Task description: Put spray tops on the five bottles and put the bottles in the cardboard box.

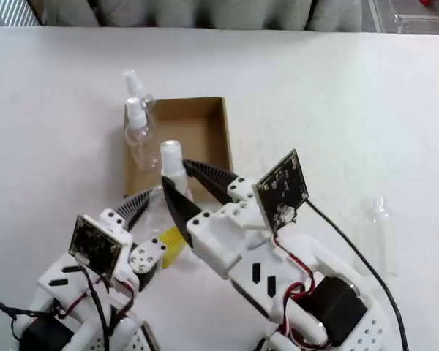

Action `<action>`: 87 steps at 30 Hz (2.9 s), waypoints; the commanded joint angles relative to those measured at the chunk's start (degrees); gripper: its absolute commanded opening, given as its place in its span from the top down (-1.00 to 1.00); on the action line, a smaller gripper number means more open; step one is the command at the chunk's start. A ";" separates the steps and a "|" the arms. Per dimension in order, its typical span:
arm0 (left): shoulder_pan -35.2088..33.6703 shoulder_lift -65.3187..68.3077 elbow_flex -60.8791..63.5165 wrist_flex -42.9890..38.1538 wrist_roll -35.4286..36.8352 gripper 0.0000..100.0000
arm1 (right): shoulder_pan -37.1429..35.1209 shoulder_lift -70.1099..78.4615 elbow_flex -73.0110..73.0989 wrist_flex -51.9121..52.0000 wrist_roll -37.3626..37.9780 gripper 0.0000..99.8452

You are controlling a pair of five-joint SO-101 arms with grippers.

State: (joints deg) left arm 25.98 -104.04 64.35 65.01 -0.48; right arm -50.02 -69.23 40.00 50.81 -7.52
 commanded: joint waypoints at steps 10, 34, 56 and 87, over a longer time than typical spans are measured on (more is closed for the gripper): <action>0.13 -0.75 -0.26 -0.44 -0.53 0.89 | -0.66 -3.47 -16.79 5.32 0.09 0.53; 0.13 -0.75 -0.26 -0.09 -0.53 0.89 | 5.58 15.08 -20.84 1.45 -0.18 0.97; 0.13 -0.75 -0.26 -0.09 -0.53 0.89 | 5.93 7.16 -21.36 2.86 -0.35 0.97; -17.98 29.85 -11.25 -13.80 10.55 0.89 | 18.42 1.80 9.67 7.69 2.29 0.97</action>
State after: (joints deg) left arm 8.75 -78.46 56.97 55.25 6.29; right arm -32.35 -66.77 47.56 61.36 -7.43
